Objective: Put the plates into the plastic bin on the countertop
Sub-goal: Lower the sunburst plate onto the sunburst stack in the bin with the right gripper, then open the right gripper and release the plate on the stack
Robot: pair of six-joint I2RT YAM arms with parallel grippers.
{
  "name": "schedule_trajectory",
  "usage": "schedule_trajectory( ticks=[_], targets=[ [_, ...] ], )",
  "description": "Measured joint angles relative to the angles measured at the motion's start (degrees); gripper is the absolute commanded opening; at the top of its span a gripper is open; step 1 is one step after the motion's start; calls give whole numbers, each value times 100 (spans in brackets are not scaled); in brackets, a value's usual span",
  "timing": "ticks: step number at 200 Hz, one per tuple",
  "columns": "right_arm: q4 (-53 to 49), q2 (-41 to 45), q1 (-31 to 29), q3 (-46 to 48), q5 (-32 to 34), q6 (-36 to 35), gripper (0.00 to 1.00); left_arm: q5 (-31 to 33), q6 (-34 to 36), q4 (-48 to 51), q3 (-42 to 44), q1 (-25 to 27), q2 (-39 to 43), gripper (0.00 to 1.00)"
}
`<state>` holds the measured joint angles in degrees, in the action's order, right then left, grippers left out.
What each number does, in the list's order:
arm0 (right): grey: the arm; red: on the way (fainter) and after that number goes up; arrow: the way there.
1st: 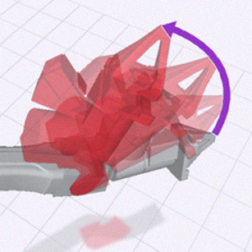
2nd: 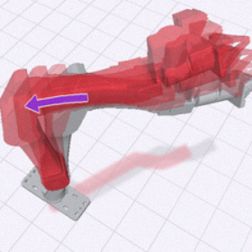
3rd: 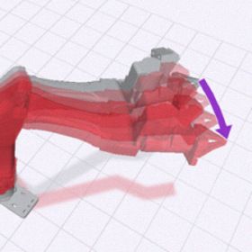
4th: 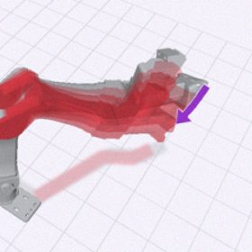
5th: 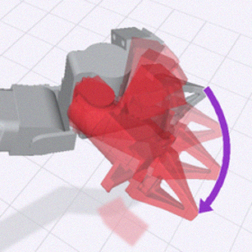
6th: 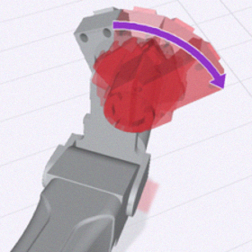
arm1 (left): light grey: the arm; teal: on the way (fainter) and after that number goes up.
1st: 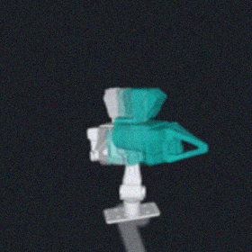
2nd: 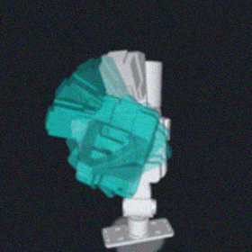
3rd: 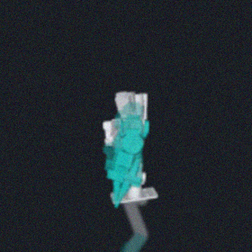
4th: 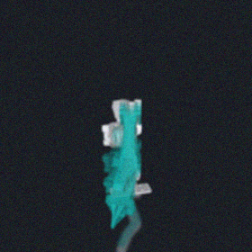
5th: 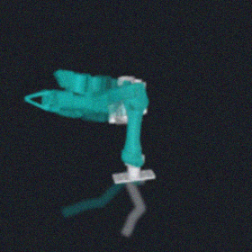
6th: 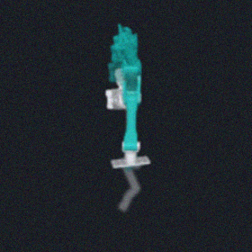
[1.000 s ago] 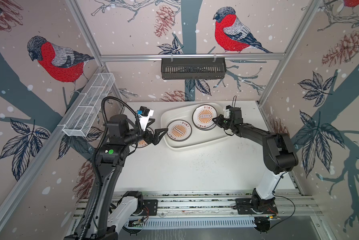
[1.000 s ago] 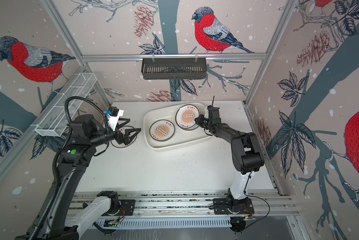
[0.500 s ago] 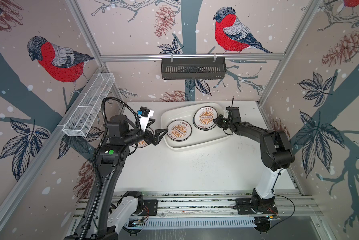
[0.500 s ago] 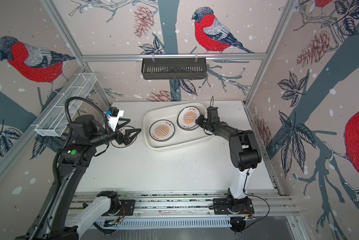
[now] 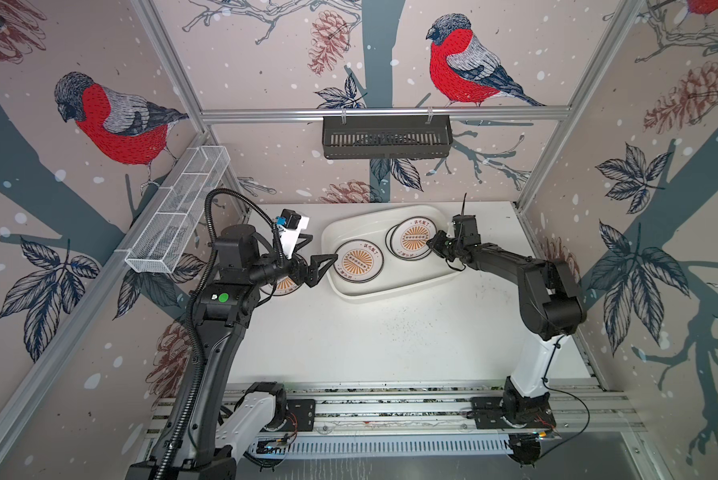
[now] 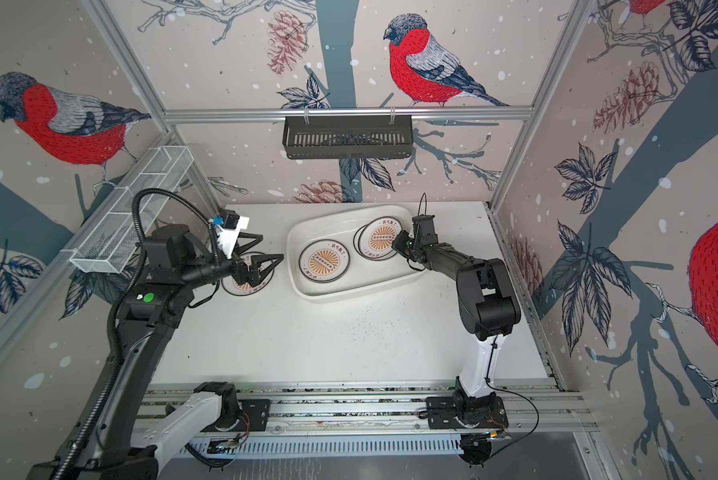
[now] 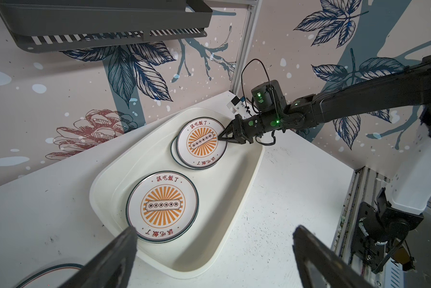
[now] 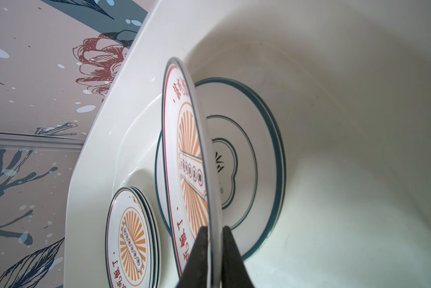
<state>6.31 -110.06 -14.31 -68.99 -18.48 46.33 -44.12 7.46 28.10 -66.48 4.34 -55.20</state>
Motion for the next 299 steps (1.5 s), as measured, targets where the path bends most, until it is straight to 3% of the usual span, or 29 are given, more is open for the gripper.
schedule_trajectory(
  ticks=[104, 299],
  targets=[
    [-13, -37, 11, 195, -28, -4, 23, -66, -2, 2, 2, 0, 33, 96],
    [107, 15, 11, 323, -68, -7, 28, 308, 50, 96, -142, 0, 46, 97]
  ],
)
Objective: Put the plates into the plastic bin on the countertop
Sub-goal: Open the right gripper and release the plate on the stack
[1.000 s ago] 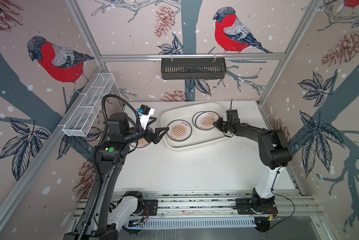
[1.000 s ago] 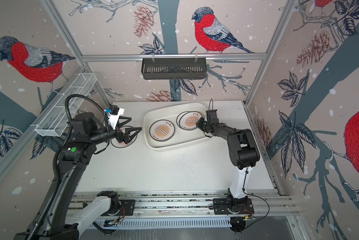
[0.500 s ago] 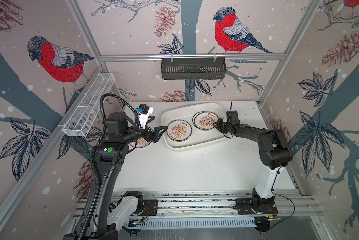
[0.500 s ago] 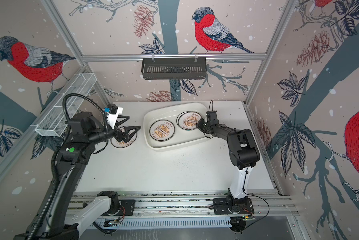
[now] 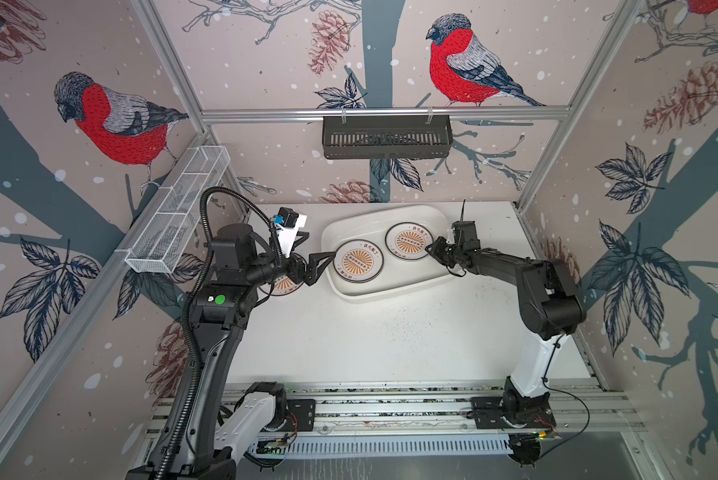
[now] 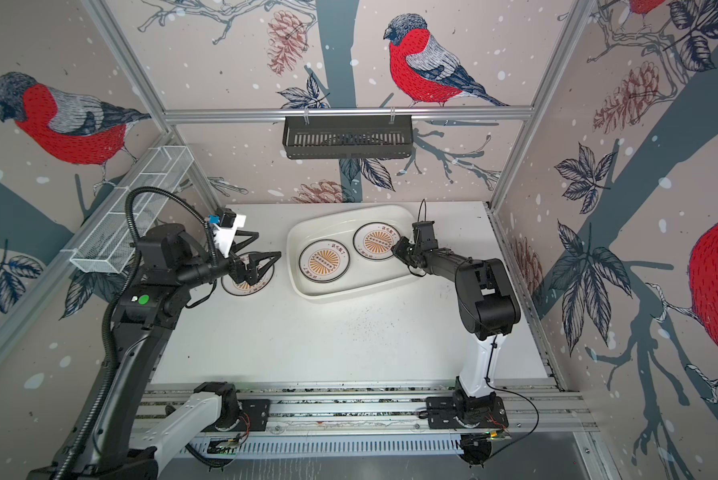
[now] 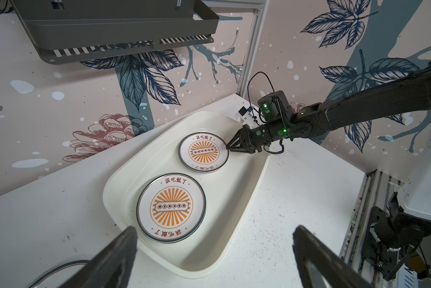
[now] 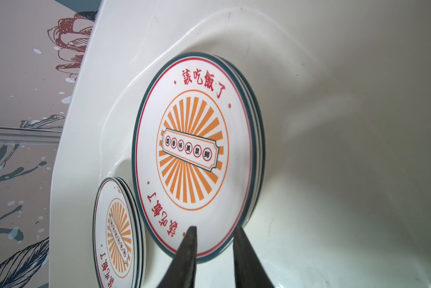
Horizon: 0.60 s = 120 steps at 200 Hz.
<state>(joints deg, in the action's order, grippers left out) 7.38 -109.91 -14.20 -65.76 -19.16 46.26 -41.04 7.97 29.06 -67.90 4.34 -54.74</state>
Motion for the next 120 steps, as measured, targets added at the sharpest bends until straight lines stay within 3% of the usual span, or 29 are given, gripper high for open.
schedule_trajectory(
  ticks=[75, 120],
  targets=[
    [136, 525, 11, -101, -44, -48, 29, 780, 46, -4, 68, 0, 66, 97],
    [487, 1552, 13, 28, -111, -286, 29, 1484, 579, 74, -208, 0, 20, 97]
  ],
)
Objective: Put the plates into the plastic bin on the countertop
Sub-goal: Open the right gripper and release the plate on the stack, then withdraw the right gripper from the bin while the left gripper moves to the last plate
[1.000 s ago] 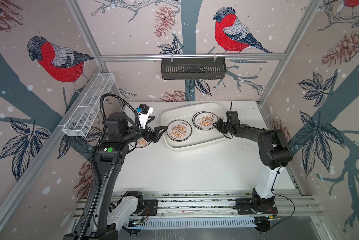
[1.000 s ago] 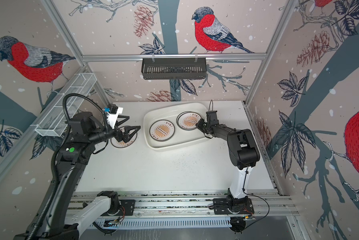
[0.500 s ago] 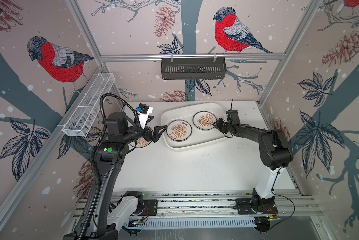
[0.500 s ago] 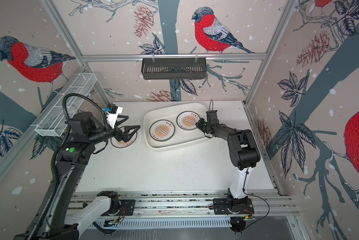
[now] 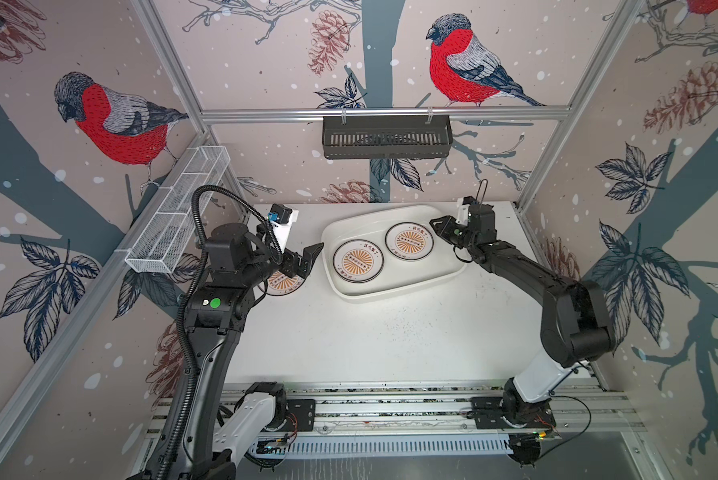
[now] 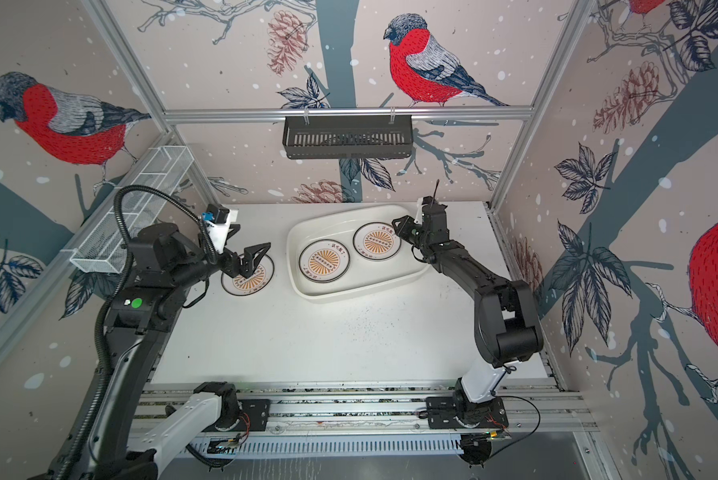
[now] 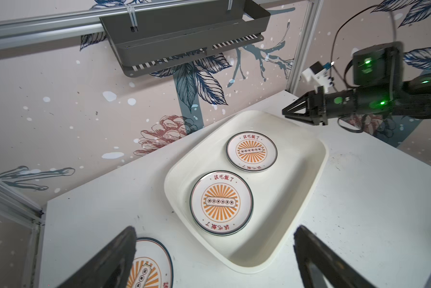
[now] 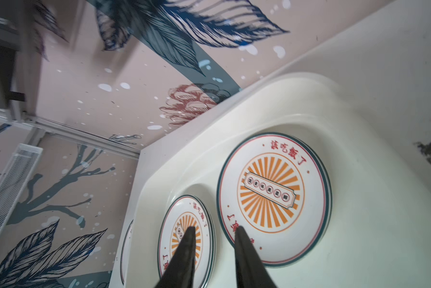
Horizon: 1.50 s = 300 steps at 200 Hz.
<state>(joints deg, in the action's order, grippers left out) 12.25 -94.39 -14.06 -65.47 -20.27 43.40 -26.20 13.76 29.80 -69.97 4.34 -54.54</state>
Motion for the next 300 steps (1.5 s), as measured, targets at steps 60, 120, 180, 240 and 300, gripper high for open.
schedule_trajectory(
  ticks=[60, 120, 180, 240, 300],
  targets=[
    [562, 2015, -90, 1692, -236, -186, 31, -28, 424, 387, 535, 20, -334, 98],
    [289, 4111, -409, 3397, -358, -597, 35, 96, 568, 525, 852, 175, -1099, 98],
    [-188, 5480, -498, 3932, -391, -754, 37, 1270, -33, 199, 546, 177, -2197, 98],
    [-452, 5799, -498, 4019, -483, -815, 38, 2675, -778, -389, 317, 153, -3366, 98],
    [-457, 5748, -496, 4083, -529, -905, 38, 3062, -929, -549, -197, -264, -4203, 98]
  ],
)
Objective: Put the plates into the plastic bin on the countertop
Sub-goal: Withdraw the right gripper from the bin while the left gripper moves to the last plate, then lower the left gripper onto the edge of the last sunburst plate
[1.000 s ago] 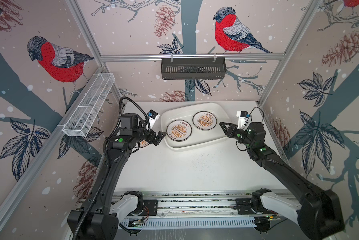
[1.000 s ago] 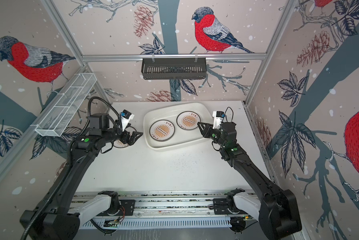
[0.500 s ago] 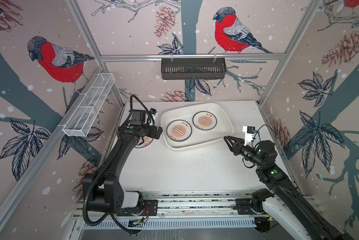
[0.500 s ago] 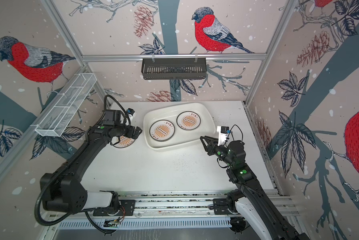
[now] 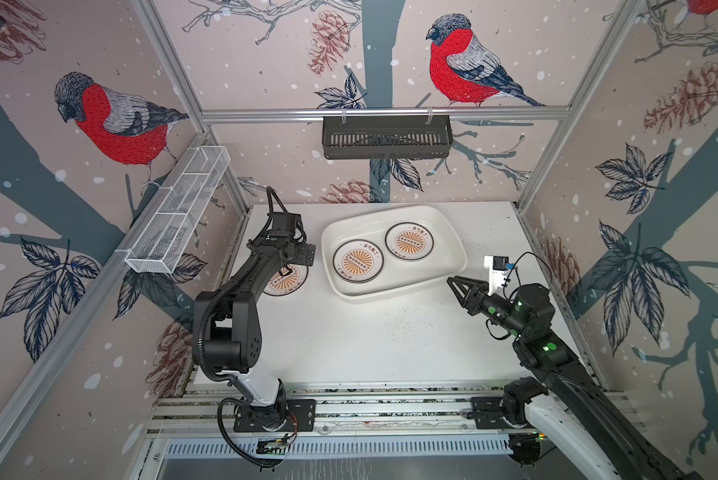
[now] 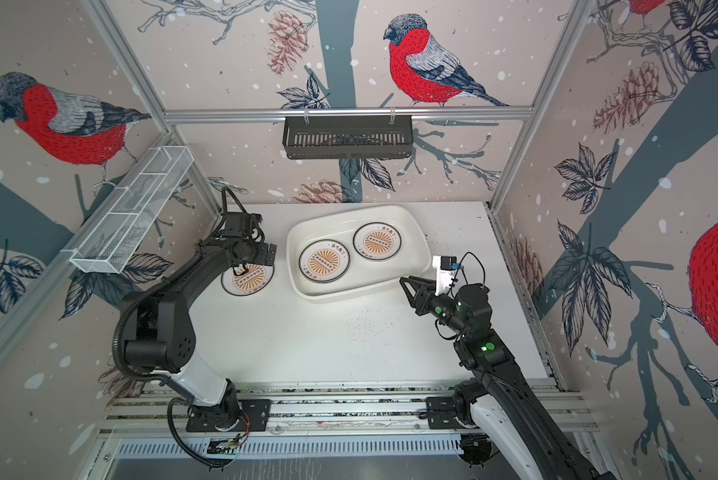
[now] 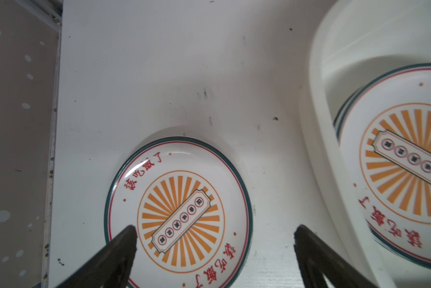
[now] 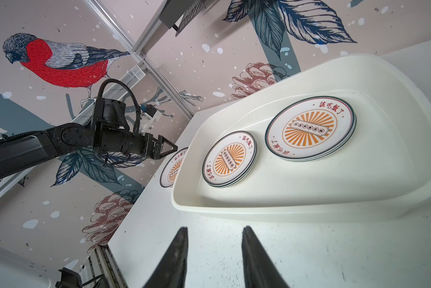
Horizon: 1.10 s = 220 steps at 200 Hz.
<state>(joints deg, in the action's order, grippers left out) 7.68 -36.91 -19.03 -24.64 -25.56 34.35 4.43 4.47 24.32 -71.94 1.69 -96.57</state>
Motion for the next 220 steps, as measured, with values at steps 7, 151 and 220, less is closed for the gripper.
schedule_trajectory(
  ticks=[7, 151, 220],
  targets=[
    [2, -26, 0, 15, -11, 2, 37, -63, -28, -22, -68, -105, -90, 98],
    [229, -385, -2, 125, -103, 2, 36, -791, 55, -146, -1563, -905, -1987, 90],
    [380, -463, -2, 142, -138, 17, 36, -1084, 116, 109, -2120, -1196, -2562, 85]
  ],
)
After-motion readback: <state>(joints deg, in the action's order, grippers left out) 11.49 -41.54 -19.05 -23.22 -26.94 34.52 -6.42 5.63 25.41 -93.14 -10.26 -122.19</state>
